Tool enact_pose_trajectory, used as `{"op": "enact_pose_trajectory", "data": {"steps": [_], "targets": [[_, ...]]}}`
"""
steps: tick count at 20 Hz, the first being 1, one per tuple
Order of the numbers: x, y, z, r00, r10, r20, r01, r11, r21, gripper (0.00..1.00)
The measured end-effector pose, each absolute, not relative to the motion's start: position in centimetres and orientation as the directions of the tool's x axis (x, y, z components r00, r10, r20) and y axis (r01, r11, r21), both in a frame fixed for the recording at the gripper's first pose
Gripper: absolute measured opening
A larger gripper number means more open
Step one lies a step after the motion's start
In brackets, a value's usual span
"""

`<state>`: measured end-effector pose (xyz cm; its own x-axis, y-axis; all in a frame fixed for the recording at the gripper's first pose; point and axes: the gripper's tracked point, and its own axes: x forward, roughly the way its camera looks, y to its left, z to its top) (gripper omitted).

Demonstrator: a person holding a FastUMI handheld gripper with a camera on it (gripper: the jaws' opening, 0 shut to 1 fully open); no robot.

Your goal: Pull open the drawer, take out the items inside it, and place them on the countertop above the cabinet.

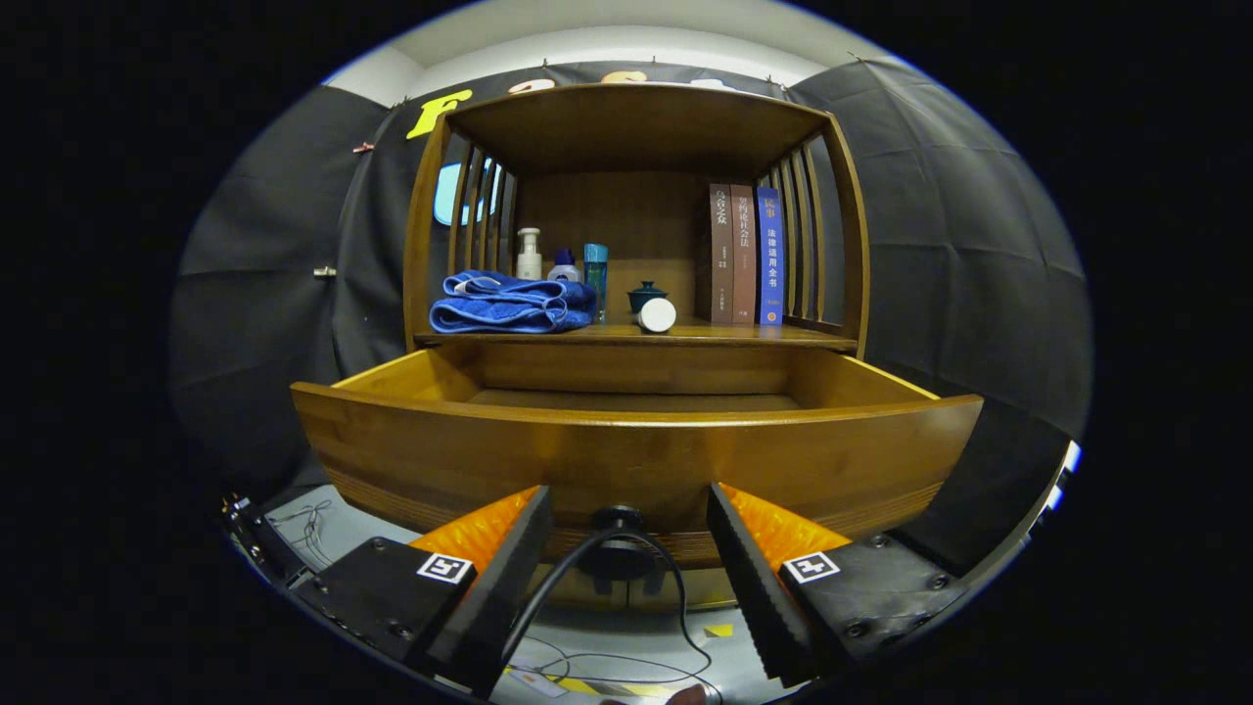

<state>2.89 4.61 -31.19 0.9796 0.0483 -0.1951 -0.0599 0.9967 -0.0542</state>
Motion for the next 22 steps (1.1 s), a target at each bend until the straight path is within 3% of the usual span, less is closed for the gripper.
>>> {"op": "enact_pose_trajectory", "data": {"steps": [10, 22], "targets": [[7.4, 4.1, -30.9, 0.974, 0.034, -0.226, -0.030, 0.999, 0.020, 1.00], [15.2, 4.4, -31.3, 0.966, 0.010, -0.259, -0.035, 0.995, -0.092, 1.00]]}}
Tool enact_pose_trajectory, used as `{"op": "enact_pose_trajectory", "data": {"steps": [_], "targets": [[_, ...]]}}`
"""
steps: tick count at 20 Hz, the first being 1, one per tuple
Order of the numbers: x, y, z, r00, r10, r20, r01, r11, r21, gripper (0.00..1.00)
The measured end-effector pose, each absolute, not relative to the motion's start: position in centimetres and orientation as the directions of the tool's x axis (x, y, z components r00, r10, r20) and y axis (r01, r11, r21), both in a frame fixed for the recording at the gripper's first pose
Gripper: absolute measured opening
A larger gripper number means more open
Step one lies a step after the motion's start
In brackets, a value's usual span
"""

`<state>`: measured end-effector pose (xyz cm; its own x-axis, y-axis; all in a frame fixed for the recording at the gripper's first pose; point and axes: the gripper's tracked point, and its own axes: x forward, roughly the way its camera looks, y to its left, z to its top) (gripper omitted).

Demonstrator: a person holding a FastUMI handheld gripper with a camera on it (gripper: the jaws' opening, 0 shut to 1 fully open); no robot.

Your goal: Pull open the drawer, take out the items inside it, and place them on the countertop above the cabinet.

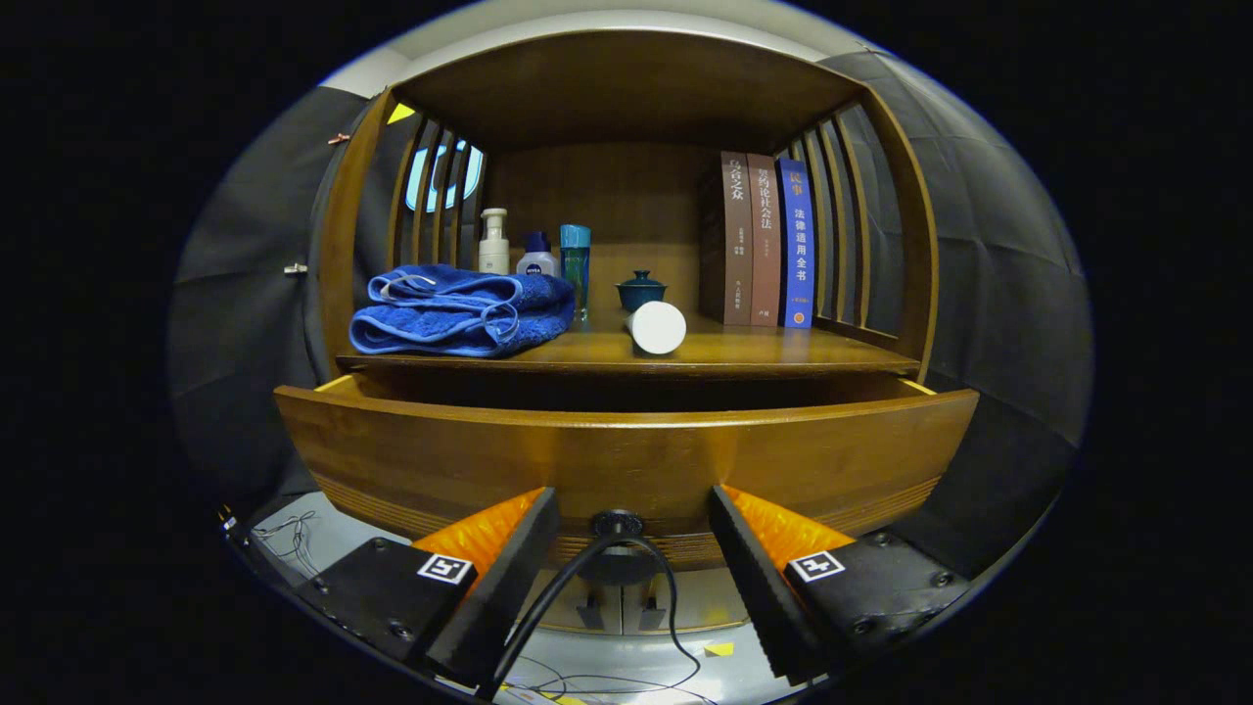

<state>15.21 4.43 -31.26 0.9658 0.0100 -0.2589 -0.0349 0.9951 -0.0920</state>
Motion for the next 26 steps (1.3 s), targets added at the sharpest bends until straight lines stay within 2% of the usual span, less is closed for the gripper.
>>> {"op": "enact_pose_trajectory", "data": {"steps": [8, 14, 19, 26], "targets": [[20.6, 4.6, -31.4, 0.965, 0.009, -0.262, -0.030, 0.997, -0.077, 1.00], [20.6, 4.6, -31.4, 0.968, 0.010, -0.250, -0.031, 0.996, -0.082, 1.00], [20.8, 3.4, -27.7, 0.976, 0.028, -0.214, -0.044, 0.997, -0.069, 1.00], [18.7, -0.8, -20.3, 0.984, -0.019, -0.175, 0.010, 0.999, -0.050, 1.00]]}}
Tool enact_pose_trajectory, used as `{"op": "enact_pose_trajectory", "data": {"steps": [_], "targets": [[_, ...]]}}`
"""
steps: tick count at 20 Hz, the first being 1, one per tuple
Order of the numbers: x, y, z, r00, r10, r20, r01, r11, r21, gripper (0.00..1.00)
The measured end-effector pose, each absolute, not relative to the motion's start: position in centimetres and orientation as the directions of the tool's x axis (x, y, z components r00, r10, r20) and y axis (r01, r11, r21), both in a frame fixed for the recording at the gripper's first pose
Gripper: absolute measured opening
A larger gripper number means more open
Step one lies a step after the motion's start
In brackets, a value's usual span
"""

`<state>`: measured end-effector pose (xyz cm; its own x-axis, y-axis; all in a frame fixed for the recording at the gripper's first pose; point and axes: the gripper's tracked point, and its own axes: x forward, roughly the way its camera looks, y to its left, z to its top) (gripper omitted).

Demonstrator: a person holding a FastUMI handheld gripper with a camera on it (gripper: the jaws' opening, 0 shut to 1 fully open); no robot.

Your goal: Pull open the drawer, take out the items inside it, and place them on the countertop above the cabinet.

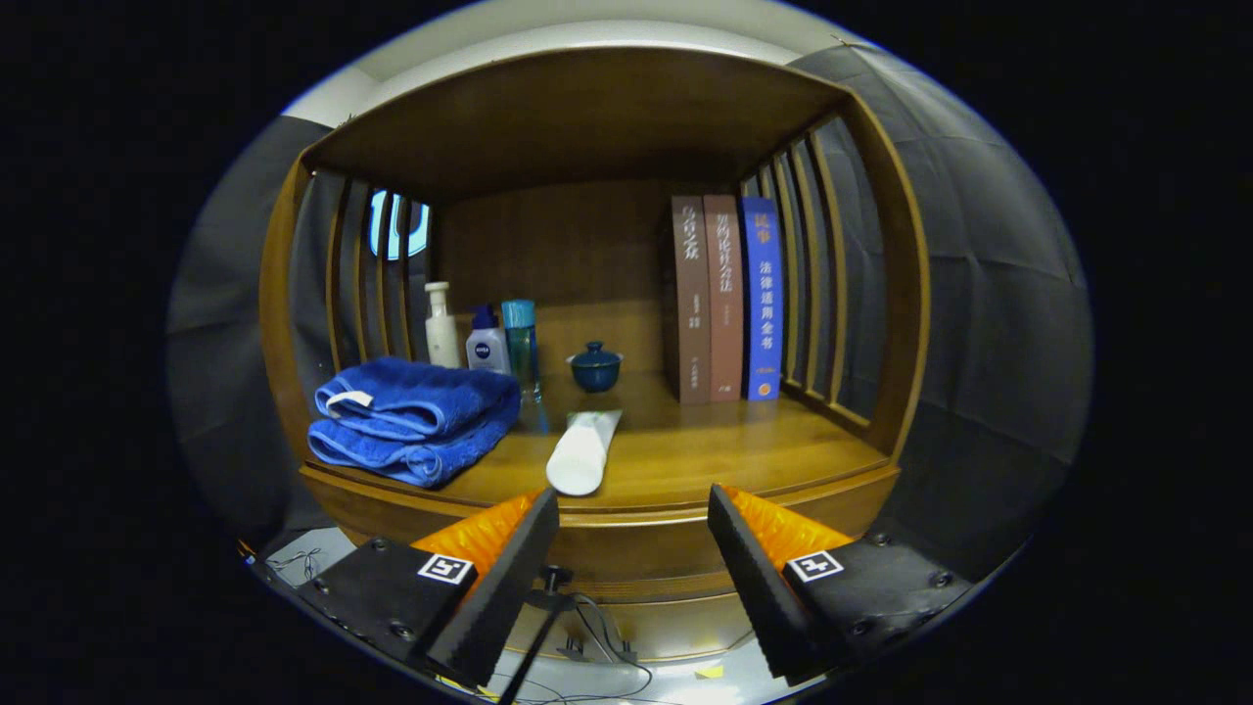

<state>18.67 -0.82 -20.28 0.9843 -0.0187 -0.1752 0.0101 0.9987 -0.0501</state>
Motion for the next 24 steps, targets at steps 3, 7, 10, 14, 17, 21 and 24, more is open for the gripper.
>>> {"op": "enact_pose_trajectory", "data": {"steps": [3, 7, 10, 14, 17, 21, 24], "targets": [[16.1, -0.9, -17.5, 0.987, -0.032, -0.160, 0.014, 0.994, -0.112, 1.00], [12.1, 1.4, -16.5, 0.980, -0.008, -0.198, -0.020, 0.990, -0.140, 1.00], [9.8, 4.2, -15.9, 0.980, 0.038, -0.196, -0.056, 0.995, -0.088, 0.99], [6.3, 6.2, -14.1, 0.983, 0.061, -0.172, -0.073, 0.995, -0.061, 0.99], [3.9, 6.7, -12.6, 0.985, 0.060, -0.159, -0.069, 0.996, -0.055, 0.99], [1.0, 6.9, -10.7, 0.988, 0.066, -0.136, -0.071, 0.997, -0.038, 0.99], [-0.5, 6.4, -9.7, 0.990, 0.061, -0.129, -0.064, 0.998, -0.025, 0.99]]}}
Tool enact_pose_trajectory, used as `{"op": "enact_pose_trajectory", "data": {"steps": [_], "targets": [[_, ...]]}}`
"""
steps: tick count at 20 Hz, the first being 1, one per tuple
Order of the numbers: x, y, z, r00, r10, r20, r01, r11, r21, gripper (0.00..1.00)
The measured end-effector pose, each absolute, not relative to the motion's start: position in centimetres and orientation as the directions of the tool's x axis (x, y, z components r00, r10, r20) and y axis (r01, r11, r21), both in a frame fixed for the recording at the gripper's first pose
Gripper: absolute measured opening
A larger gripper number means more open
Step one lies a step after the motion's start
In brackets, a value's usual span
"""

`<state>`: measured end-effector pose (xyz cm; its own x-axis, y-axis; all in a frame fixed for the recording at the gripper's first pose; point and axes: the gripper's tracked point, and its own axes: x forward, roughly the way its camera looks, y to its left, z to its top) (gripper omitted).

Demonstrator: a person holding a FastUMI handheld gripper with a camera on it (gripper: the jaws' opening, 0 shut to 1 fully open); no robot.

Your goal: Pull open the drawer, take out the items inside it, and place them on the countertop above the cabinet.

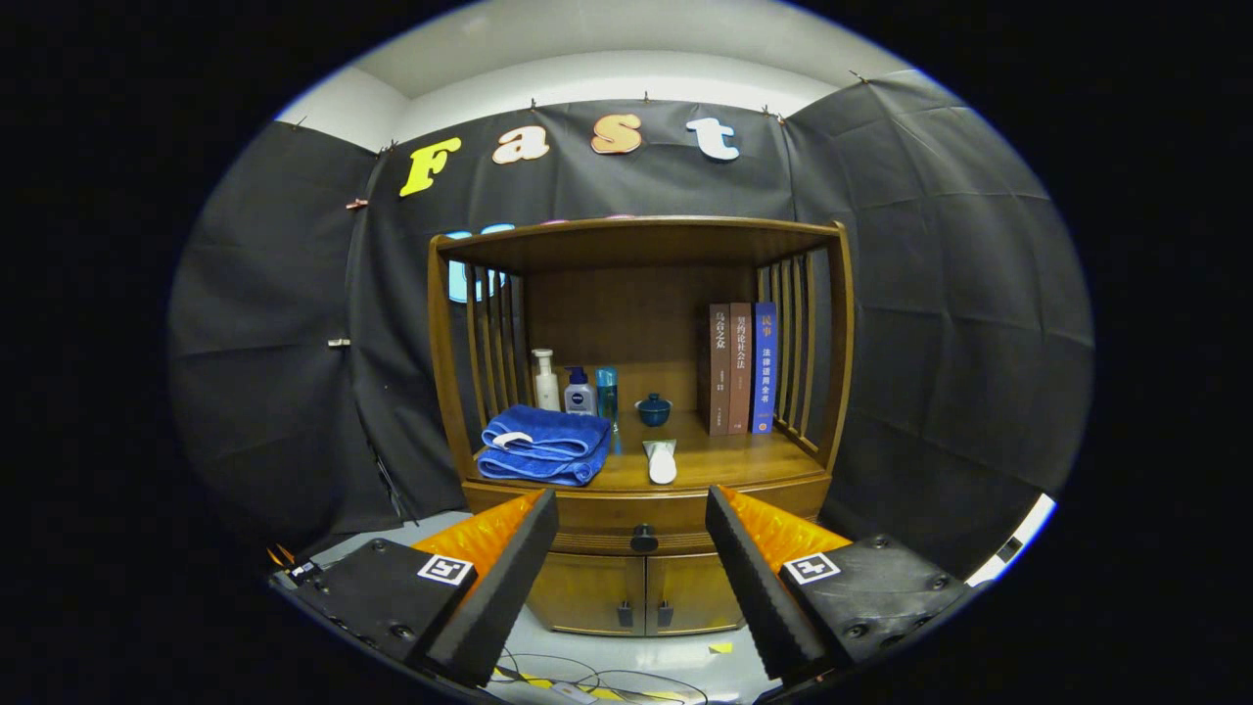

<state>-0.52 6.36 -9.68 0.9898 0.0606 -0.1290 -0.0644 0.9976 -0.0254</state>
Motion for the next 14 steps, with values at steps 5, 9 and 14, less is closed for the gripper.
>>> {"op": "enact_pose_trajectory", "data": {"steps": [5, 9, 14], "targets": [[-1.41, 5.35, -8.71, 0.992, 0.039, -0.117, -0.044, 0.998, -0.042, 0.99], [-1.60, 5.22, -8.54, 0.993, 0.033, -0.117, -0.041, 0.997, -0.065, 0.99], [-1.38, 5.84, -8.88, 0.990, 0.046, -0.130, -0.056, 0.996, -0.072, 0.99]]}}
